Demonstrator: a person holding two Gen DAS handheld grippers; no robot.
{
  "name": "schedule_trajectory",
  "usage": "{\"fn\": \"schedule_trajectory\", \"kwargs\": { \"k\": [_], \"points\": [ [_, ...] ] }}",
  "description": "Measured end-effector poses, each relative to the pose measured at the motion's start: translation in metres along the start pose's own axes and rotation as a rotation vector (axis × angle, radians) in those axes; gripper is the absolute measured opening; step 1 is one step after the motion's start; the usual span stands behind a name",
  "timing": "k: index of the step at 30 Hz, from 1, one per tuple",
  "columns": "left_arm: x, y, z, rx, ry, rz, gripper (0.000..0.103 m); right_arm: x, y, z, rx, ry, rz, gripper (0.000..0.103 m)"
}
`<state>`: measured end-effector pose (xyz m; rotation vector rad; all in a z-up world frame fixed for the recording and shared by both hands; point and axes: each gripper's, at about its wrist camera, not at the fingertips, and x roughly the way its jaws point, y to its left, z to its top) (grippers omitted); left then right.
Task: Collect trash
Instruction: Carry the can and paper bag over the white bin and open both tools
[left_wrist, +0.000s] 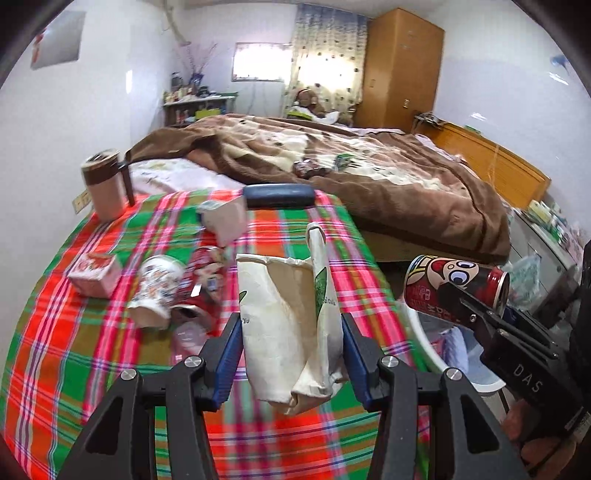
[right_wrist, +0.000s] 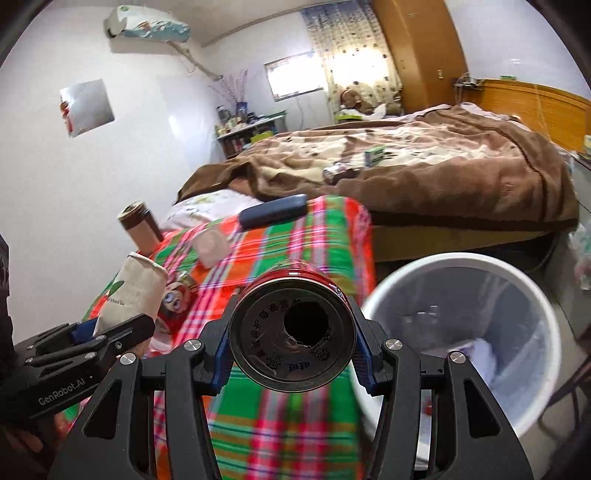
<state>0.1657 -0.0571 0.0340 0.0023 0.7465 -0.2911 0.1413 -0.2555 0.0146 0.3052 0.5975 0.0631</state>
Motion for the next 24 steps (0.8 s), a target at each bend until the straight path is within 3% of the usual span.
{"fn": "schedule_trajectory", "kwargs": {
  "k": [10, 24],
  "points": [
    [0.013, -0.076, 0.001, 0.100, 0.020, -0.091, 0.051, -0.018, -0.049, 0.000, 0.058, -0.015, -0.105, 0.054],
    [0.055, -0.157, -0.002, 0.198, 0.102, -0.186, 0.052, -0.016, -0.107, -0.008, 0.106, 0.056, -0.224, 0.054]
  ]
}}
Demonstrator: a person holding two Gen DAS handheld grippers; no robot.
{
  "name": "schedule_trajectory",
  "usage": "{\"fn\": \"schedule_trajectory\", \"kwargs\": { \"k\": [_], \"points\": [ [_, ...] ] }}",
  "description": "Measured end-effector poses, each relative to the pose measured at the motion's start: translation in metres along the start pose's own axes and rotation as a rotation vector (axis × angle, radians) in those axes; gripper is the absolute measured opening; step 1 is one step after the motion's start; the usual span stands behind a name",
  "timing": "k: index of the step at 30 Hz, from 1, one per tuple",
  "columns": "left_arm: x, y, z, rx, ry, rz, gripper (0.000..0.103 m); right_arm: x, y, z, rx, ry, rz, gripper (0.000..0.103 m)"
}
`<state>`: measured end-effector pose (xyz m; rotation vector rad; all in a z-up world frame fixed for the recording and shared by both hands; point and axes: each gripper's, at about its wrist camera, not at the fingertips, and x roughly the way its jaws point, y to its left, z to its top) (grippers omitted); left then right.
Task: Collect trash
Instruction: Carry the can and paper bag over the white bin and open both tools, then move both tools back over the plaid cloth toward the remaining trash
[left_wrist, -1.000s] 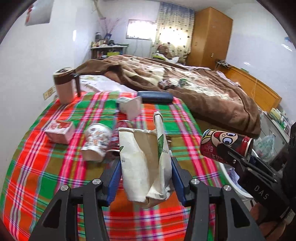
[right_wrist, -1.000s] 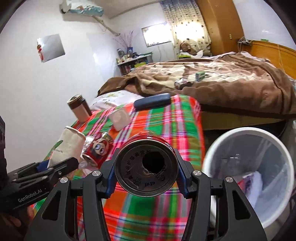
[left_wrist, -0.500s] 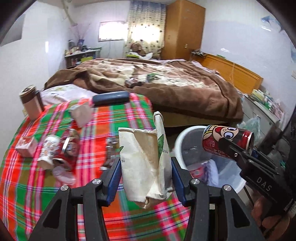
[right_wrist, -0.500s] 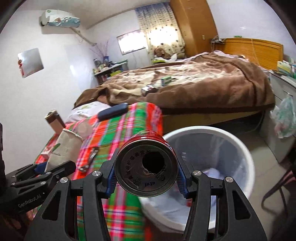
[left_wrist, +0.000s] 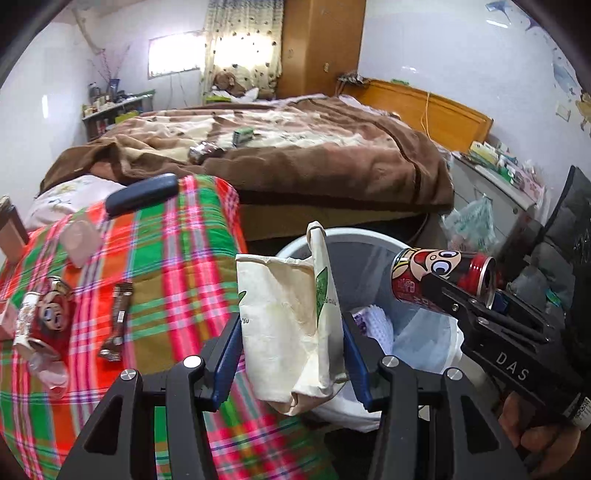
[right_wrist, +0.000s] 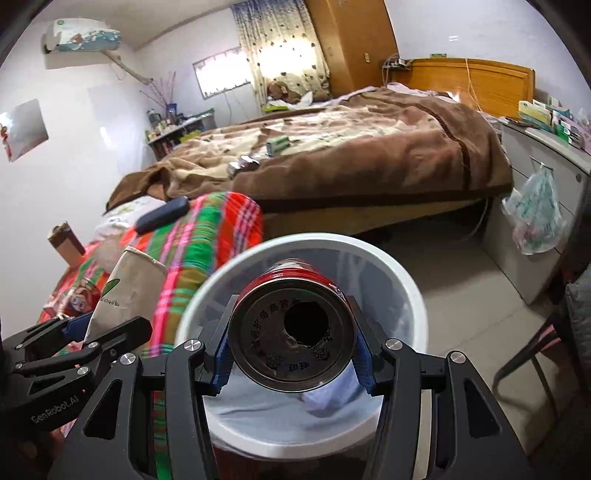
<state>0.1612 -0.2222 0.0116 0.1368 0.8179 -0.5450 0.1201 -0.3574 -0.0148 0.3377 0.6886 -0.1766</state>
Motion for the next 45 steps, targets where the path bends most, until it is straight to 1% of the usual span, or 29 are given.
{"fn": "schedule_trajectory", "kwargs": {
  "k": [2, 4, 6, 9, 11, 13, 15, 16, 19, 27, 33, 45],
  "points": [
    [0.010, -0.006, 0.000, 0.007, 0.020, -0.003, 0.052, 0.003, -0.006, -0.001, 0.002, 0.013, -0.011, 0.054],
    [0.017, -0.010, -0.001, 0.019, 0.030, -0.002, 0.052, 0.011, -0.011, -0.002, 0.007, 0.044, -0.020, 0.054],
    [0.024, -0.013, -0.001, 0.016, 0.048, -0.011, 0.053, 0.015, -0.017, -0.002, 0.012, 0.053, -0.031, 0.054],
    [0.028, -0.015, 0.000, 0.012, 0.055, -0.027, 0.054, 0.021, -0.022, -0.002, -0.001, 0.082, -0.034, 0.054],
    [0.029, -0.017, 0.000, 0.014, 0.056, -0.021, 0.055, 0.022, -0.023, -0.002, -0.010, 0.086, -0.047, 0.054],
    [0.031, -0.016, 0.000, 0.005, 0.064, -0.021, 0.060, 0.019, -0.025, -0.002, -0.004, 0.069, -0.061, 0.058],
    [0.030, -0.015, 0.000, 0.000, 0.063, -0.022, 0.065, 0.015, -0.027, -0.001, 0.012, 0.060, -0.045, 0.062],
    [0.029, -0.015, 0.000, -0.002, 0.062, -0.020, 0.066, 0.013, -0.026, -0.001, 0.012, 0.056, -0.045, 0.062],
    [0.026, -0.012, -0.001, -0.010, 0.053, -0.022, 0.066, 0.009, -0.025, -0.001, 0.005, 0.051, -0.057, 0.062],
    [0.013, -0.003, -0.005, -0.032, 0.036, -0.017, 0.068, 0.002, -0.020, 0.000, 0.020, 0.027, -0.045, 0.062],
    [-0.004, 0.009, -0.010, -0.054, 0.011, 0.003, 0.068, -0.007, -0.010, -0.001, 0.003, 0.001, -0.027, 0.062],
    [-0.035, 0.042, -0.024, -0.111, -0.023, 0.058, 0.068, -0.013, 0.018, -0.004, -0.022, -0.013, 0.023, 0.062]
  ]
}}
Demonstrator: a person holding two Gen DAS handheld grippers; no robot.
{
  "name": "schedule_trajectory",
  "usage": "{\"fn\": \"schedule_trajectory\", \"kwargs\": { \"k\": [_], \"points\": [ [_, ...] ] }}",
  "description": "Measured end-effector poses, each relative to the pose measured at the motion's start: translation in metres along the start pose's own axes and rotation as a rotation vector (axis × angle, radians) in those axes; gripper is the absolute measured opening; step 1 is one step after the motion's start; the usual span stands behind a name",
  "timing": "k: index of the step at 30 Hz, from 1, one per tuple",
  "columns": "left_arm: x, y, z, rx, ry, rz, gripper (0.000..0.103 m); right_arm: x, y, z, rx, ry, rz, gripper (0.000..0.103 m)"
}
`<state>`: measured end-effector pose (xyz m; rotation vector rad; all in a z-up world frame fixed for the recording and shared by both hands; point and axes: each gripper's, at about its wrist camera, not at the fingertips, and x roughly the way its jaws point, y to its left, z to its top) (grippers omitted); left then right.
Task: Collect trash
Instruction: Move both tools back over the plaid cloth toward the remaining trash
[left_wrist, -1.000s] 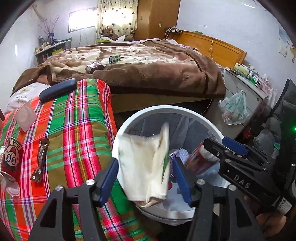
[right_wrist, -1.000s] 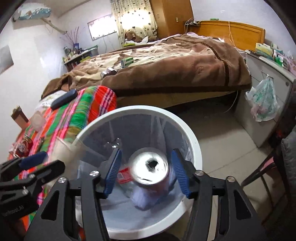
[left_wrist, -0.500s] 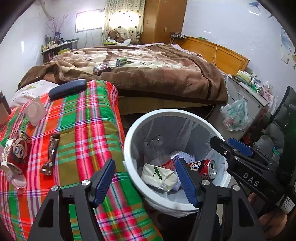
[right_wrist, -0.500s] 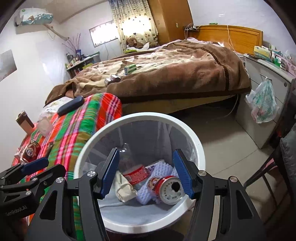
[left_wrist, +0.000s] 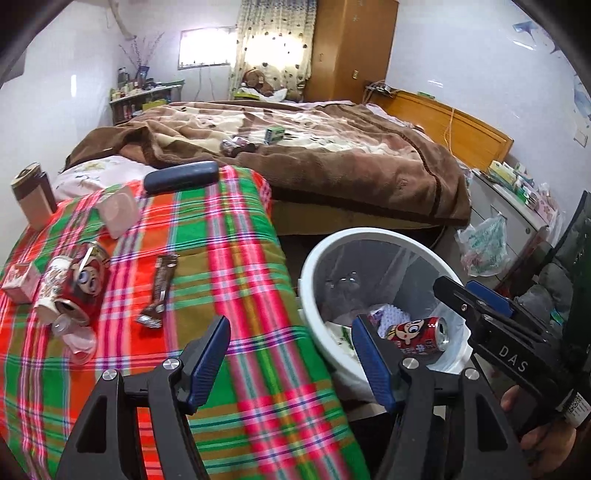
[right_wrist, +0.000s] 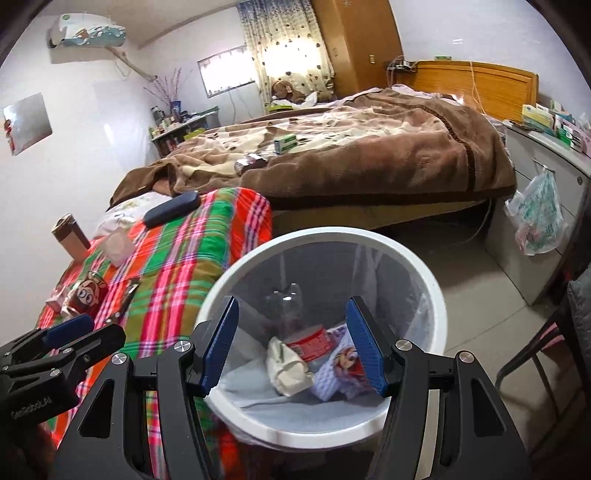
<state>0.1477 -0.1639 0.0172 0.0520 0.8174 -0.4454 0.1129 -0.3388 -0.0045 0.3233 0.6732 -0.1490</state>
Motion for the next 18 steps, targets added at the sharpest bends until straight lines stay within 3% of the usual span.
{"fn": "schedule_trajectory", "kwargs": {
  "k": [18],
  "points": [
    [-0.031, 0.093, -0.018, -0.126, -0.038, 0.129, 0.068, 0.012, 0.073, -0.006, -0.092, 0.007, 0.121, 0.062]
  ]
}}
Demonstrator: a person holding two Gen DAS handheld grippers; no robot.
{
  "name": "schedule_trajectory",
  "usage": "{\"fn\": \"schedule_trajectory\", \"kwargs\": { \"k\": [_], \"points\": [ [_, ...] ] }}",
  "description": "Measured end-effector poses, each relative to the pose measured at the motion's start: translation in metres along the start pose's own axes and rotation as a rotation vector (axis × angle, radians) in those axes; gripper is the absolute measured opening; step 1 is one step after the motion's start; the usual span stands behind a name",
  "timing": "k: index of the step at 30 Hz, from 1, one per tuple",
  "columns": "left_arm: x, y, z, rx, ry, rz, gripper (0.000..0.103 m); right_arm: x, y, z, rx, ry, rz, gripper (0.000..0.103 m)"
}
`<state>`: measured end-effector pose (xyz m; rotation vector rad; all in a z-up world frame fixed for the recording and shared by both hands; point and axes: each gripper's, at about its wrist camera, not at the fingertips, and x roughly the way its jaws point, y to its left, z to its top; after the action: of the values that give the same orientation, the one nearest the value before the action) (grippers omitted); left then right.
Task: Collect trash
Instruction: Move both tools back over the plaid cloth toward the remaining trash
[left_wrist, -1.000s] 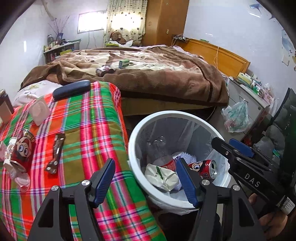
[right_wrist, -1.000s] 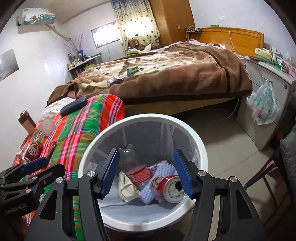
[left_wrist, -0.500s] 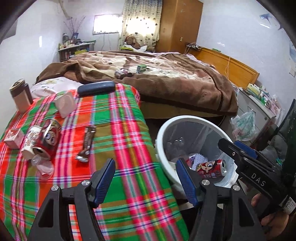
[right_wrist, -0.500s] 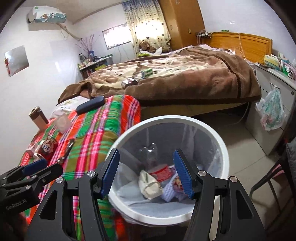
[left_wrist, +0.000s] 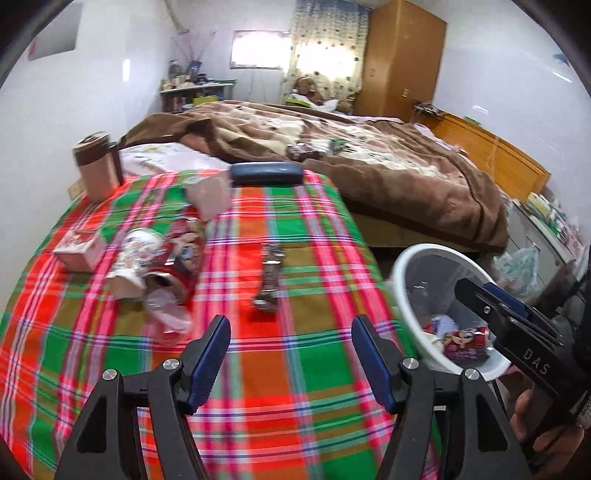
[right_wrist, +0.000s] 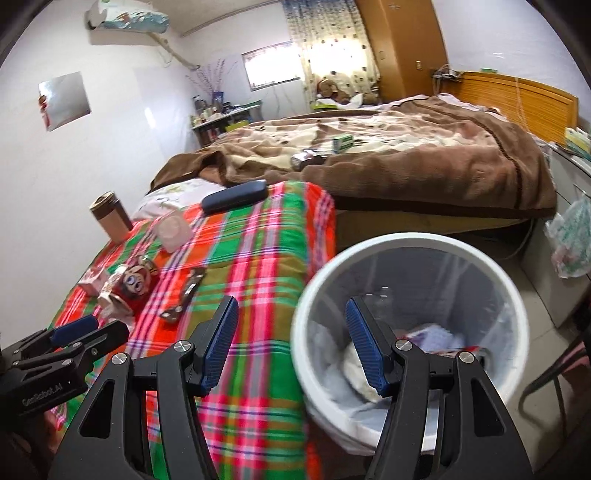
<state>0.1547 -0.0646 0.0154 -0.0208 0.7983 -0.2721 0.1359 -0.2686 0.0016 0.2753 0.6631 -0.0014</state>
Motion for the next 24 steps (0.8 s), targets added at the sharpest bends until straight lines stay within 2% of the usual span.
{"fn": "schedule_trajectory", "kwargs": {
  "k": [14, 24],
  "points": [
    [-0.001, 0.093, -0.002, -0.135, -0.006, 0.121, 0.068, 0.036, 0.049, -0.001, -0.069, 0.080, 0.069, 0.062],
    [0.005, 0.146, 0.006, -0.205, -0.004, 0.163, 0.068, 0.068, 0.080, 0.002, -0.106, 0.153, 0.081, 0.062]
  ]
}}
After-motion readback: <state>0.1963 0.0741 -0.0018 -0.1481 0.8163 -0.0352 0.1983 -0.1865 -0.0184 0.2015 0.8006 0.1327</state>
